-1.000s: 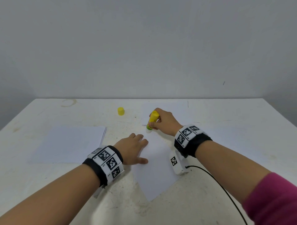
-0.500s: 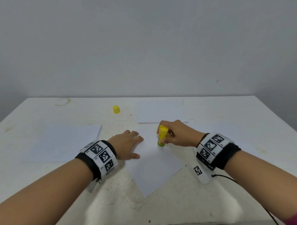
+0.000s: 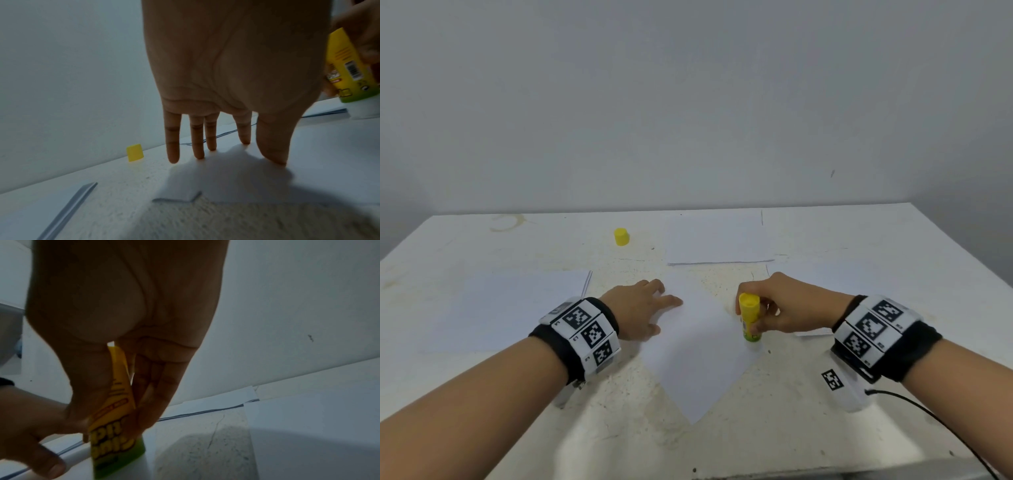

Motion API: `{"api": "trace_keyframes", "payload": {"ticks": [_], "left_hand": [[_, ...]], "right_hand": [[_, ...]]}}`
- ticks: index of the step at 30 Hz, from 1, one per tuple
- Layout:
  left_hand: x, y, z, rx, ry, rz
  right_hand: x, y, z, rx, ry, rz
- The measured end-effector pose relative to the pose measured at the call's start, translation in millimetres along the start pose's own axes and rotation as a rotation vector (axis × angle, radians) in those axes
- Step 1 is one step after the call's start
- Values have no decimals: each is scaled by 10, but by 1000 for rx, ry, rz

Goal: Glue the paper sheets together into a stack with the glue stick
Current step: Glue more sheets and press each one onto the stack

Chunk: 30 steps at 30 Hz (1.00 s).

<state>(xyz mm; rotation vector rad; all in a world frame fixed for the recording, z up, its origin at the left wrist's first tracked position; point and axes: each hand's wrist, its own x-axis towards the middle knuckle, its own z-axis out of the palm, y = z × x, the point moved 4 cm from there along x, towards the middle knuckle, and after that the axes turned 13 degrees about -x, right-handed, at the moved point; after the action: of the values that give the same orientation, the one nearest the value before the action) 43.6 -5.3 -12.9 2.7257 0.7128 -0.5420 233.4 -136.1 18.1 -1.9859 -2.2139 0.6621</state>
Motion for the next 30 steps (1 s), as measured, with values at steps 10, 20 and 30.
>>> {"api": "trace_keyframes", "payload": {"ticks": [10,20,30], "left_hand": [[-8,68,26,112,98,19],[144,129,84,-40,-22,153],[164,111,59,-38,-73,152]], "right_hand": [[287,392,-329,401,567,261],[771,176,-154,310,471,263],[595,61,-117,25,255,199]]}}
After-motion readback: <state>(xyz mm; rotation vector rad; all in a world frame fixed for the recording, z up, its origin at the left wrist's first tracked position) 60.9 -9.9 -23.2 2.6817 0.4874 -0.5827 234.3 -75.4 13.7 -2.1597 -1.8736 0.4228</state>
